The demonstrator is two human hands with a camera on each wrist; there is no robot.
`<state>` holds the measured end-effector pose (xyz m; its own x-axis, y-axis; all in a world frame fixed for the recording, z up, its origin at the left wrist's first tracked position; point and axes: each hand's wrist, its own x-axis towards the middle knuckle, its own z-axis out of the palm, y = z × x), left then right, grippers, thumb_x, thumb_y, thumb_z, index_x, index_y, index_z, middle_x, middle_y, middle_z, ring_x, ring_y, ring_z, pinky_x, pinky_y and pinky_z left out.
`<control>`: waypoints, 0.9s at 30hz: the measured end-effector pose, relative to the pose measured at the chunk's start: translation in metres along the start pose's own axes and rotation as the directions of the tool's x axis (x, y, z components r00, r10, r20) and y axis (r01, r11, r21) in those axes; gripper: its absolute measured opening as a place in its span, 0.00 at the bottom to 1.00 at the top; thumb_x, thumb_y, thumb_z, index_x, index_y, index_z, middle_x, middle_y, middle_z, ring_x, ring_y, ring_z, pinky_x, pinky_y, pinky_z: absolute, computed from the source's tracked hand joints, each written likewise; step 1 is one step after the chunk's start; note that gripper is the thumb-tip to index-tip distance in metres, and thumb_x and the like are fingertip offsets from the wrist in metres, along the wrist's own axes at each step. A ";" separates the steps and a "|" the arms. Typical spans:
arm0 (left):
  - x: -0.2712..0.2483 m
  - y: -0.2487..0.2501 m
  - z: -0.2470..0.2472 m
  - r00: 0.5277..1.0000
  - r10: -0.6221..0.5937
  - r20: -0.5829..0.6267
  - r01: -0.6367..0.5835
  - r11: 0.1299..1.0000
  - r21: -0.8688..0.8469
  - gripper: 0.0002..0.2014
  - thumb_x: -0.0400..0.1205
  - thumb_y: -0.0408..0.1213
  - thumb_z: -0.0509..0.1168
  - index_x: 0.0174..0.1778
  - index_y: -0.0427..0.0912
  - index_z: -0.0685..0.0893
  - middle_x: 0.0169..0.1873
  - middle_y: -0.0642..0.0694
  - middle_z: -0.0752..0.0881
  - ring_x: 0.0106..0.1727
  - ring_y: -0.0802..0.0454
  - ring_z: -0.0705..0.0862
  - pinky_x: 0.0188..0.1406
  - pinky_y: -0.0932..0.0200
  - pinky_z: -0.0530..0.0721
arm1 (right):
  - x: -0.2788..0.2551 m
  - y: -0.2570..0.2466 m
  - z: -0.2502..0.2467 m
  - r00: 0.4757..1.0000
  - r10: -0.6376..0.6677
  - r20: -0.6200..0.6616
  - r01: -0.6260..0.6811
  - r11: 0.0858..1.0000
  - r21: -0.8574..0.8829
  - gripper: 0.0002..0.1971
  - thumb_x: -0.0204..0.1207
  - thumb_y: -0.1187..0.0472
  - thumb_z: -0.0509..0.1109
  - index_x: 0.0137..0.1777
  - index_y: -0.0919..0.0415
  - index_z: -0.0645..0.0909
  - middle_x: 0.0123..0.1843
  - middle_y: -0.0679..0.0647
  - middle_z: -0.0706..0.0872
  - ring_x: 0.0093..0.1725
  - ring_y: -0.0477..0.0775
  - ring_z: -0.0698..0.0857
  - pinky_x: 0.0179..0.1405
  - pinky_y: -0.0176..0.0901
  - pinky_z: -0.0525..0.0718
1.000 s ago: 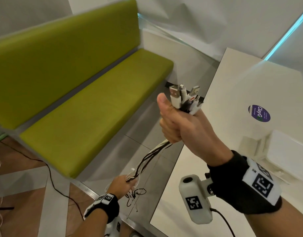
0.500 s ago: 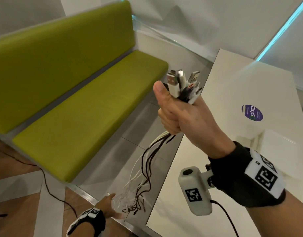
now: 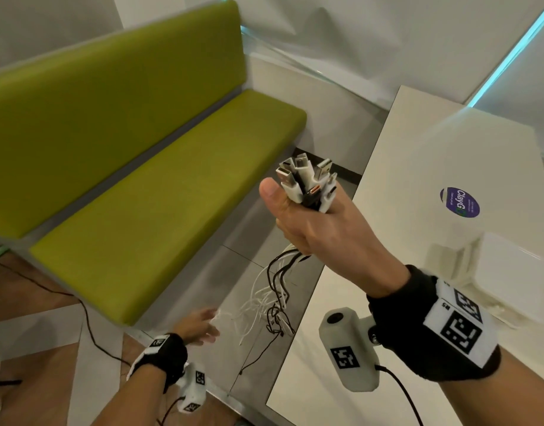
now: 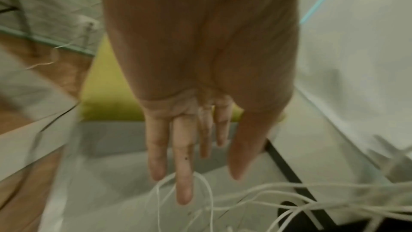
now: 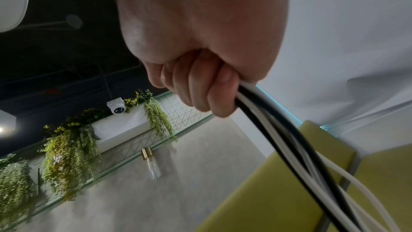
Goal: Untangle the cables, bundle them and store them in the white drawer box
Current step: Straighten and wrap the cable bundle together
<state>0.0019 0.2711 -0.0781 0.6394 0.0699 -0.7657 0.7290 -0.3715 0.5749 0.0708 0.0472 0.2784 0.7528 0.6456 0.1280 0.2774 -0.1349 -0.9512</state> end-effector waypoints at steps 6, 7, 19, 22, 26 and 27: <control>-0.074 0.124 -0.029 0.829 0.549 -0.107 -0.560 0.814 -0.156 0.39 0.65 0.71 0.72 0.72 0.64 0.73 0.72 0.63 0.76 0.75 0.62 0.75 0.75 0.54 0.71 | 0.000 0.009 -0.002 1.000 0.016 0.024 -0.016 1.000 0.006 0.24 0.86 0.55 0.63 0.27 0.49 0.61 0.19 0.40 0.62 0.20 0.42 0.61 0.24 0.30 0.60; -0.093 0.148 -0.029 0.757 0.651 -0.052 -0.647 0.737 -0.193 0.42 0.63 0.72 0.72 0.74 0.65 0.71 0.74 0.65 0.74 0.77 0.64 0.72 0.77 0.57 0.67 | 0.000 0.010 -0.002 0.999 0.016 0.038 -0.017 1.000 0.018 0.24 0.85 0.55 0.64 0.26 0.48 0.62 0.19 0.40 0.62 0.19 0.41 0.62 0.24 0.28 0.61; -0.161 0.223 0.045 0.536 0.834 0.127 -0.822 0.551 -0.147 0.24 0.77 0.63 0.57 0.26 0.51 0.84 0.17 0.59 0.75 0.19 0.63 0.70 0.25 0.73 0.67 | -0.005 0.015 -0.006 0.989 0.144 0.037 -0.148 0.982 0.118 0.25 0.80 0.48 0.64 0.19 0.44 0.65 0.19 0.42 0.61 0.19 0.43 0.58 0.22 0.35 0.60; -0.148 0.206 0.060 0.529 0.847 -0.054 -0.840 0.514 -0.175 0.25 0.76 0.68 0.58 0.21 0.54 0.78 0.18 0.56 0.77 0.21 0.59 0.71 0.26 0.67 0.69 | -0.007 0.020 -0.001 0.992 0.124 0.030 -0.127 0.985 0.118 0.24 0.80 0.48 0.64 0.21 0.45 0.64 0.20 0.43 0.61 0.20 0.44 0.58 0.23 0.38 0.60; -0.126 0.177 0.066 0.623 0.764 -0.167 -0.782 0.613 -0.116 0.28 0.77 0.66 0.61 0.19 0.50 0.73 0.17 0.53 0.74 0.20 0.57 0.69 0.27 0.60 0.67 | -0.002 0.016 -0.005 0.995 0.098 0.018 -0.099 0.966 0.239 0.26 0.83 0.49 0.62 0.21 0.47 0.63 0.19 0.44 0.59 0.18 0.49 0.55 0.22 0.43 0.53; -0.124 0.172 0.066 0.642 0.745 -0.182 -0.766 0.632 -0.116 0.28 0.77 0.65 0.61 0.18 0.50 0.72 0.17 0.54 0.73 0.20 0.58 0.68 0.27 0.60 0.66 | -0.001 0.016 -0.007 0.995 0.097 0.008 -0.095 0.956 0.278 0.26 0.83 0.49 0.63 0.21 0.47 0.62 0.19 0.45 0.58 0.18 0.50 0.54 0.22 0.43 0.53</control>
<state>0.0323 0.1369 0.0964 0.9979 -0.0634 -0.0104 -0.0012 -0.1804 0.9836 0.0786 0.0393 0.2652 0.7713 0.6356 0.0331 0.0278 0.0183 -0.9994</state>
